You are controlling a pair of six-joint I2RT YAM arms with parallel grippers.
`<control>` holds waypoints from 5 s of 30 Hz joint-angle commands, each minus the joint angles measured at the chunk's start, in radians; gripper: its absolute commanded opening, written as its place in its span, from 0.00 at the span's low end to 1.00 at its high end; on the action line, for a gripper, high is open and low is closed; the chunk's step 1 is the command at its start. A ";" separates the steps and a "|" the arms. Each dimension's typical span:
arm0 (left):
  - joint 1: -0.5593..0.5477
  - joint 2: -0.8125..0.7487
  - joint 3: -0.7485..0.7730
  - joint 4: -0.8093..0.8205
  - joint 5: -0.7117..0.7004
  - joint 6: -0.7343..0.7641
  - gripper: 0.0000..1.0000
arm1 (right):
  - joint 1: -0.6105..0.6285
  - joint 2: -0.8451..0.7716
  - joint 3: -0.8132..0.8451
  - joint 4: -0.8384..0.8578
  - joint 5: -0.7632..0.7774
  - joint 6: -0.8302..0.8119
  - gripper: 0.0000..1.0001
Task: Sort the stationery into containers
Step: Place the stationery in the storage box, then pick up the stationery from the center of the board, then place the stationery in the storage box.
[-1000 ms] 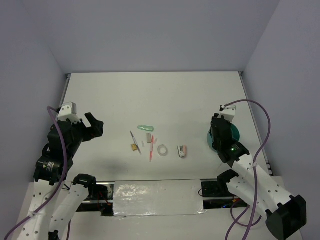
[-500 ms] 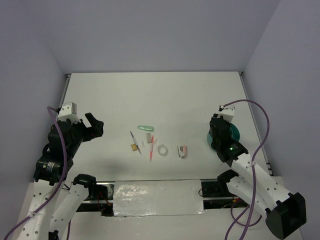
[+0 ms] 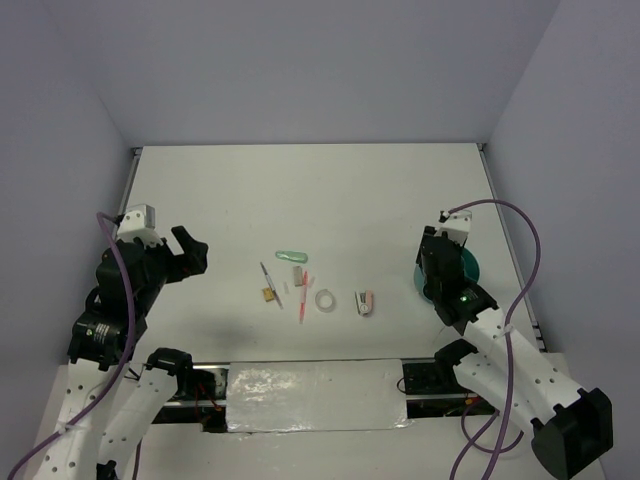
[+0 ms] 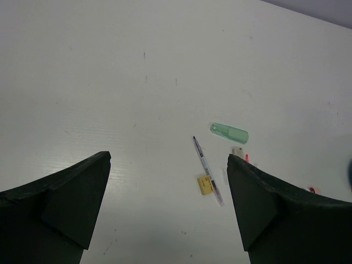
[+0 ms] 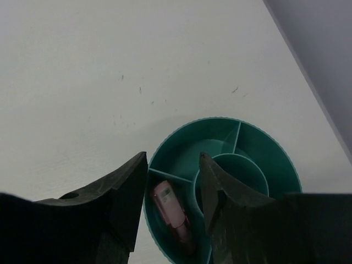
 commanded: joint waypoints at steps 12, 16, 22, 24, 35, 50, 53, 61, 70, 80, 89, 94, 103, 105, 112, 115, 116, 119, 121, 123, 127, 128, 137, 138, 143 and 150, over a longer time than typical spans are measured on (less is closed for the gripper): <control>-0.009 0.012 -0.001 0.041 -0.014 0.003 0.99 | 0.014 -0.024 0.150 -0.055 -0.274 0.033 1.00; -0.009 0.016 0.003 0.026 -0.059 -0.014 0.99 | 0.078 0.073 0.262 -0.117 -0.278 0.073 1.00; -0.008 0.039 0.014 -0.001 -0.128 -0.040 0.99 | 0.281 0.395 0.474 -0.184 -0.326 0.031 1.00; -0.009 0.047 0.016 -0.010 -0.139 -0.046 0.99 | 0.330 0.551 0.572 -0.210 -0.323 0.018 1.00; -0.011 0.059 0.014 -0.004 -0.111 -0.034 0.99 | 0.379 1.125 1.040 -0.384 -0.462 -0.103 0.93; -0.011 0.030 0.006 0.016 -0.071 -0.016 0.99 | 0.407 1.366 1.169 -0.267 -0.792 -0.449 0.75; -0.011 0.029 0.005 0.019 -0.065 -0.014 0.99 | 0.405 1.411 1.203 -0.258 -0.768 -0.465 0.72; -0.015 0.018 0.005 0.018 -0.064 -0.011 0.99 | 0.404 1.500 1.267 -0.305 -0.751 -0.497 0.58; -0.014 0.013 0.005 0.021 -0.060 -0.011 0.99 | 0.407 1.491 1.206 -0.328 -0.699 -0.525 0.37; -0.015 0.019 0.005 0.019 -0.060 -0.011 0.99 | 0.333 1.412 1.180 -0.193 -0.614 -0.424 0.00; -0.014 0.016 0.006 0.019 -0.063 -0.011 0.99 | 0.250 1.056 1.044 -0.057 -0.440 -0.310 0.00; -0.017 0.004 0.003 0.024 -0.057 -0.009 0.99 | 0.198 0.653 0.654 -0.005 -0.317 -0.240 0.00; -0.017 0.016 0.000 0.035 -0.025 0.001 0.99 | 0.102 0.189 0.296 -0.158 -0.177 -0.019 0.00; -0.017 0.016 -0.001 0.035 -0.024 0.001 0.99 | 0.085 0.153 0.266 -0.182 -0.134 0.027 0.00; -0.020 0.026 -0.003 0.038 -0.008 0.006 0.99 | 0.020 0.078 0.183 -0.221 -0.084 0.060 0.00; -0.023 0.035 -0.001 0.041 0.002 0.009 0.99 | 0.020 0.035 0.146 -0.189 -0.059 0.035 0.00; -0.023 0.039 -0.003 0.042 0.004 0.009 0.99 | 0.020 0.024 0.123 -0.177 -0.050 0.029 0.00; -0.026 0.047 -0.001 0.039 0.006 0.010 0.99 | 0.019 0.003 0.091 -0.120 -0.048 -0.006 0.00; -0.029 0.047 -0.003 0.042 0.006 0.010 0.99 | 0.016 0.015 0.091 -0.103 -0.036 -0.031 0.00; -0.031 0.049 -0.003 0.044 0.010 0.012 0.99 | 0.014 0.035 0.097 -0.095 -0.021 -0.048 0.00; -0.032 0.061 -0.003 0.045 0.018 0.015 0.99 | 0.005 0.055 0.111 -0.080 -0.010 -0.077 0.00; -0.031 0.065 -0.003 0.045 0.021 0.017 0.99 | 0.005 0.059 0.112 -0.078 -0.007 -0.080 0.00; -0.032 0.075 -0.004 0.052 0.032 0.021 0.99 | -0.009 0.122 0.112 -0.089 0.024 -0.049 0.09; -0.032 0.076 -0.003 0.050 0.032 0.020 0.99 | -0.006 0.122 0.106 -0.083 0.022 -0.052 0.10; -0.031 0.076 -0.001 0.050 0.032 0.020 0.99 | -0.007 0.107 0.097 -0.069 0.010 -0.051 0.12; -0.031 0.073 -0.001 0.049 0.030 0.020 0.99 | -0.007 0.098 0.081 -0.061 -0.016 -0.048 0.23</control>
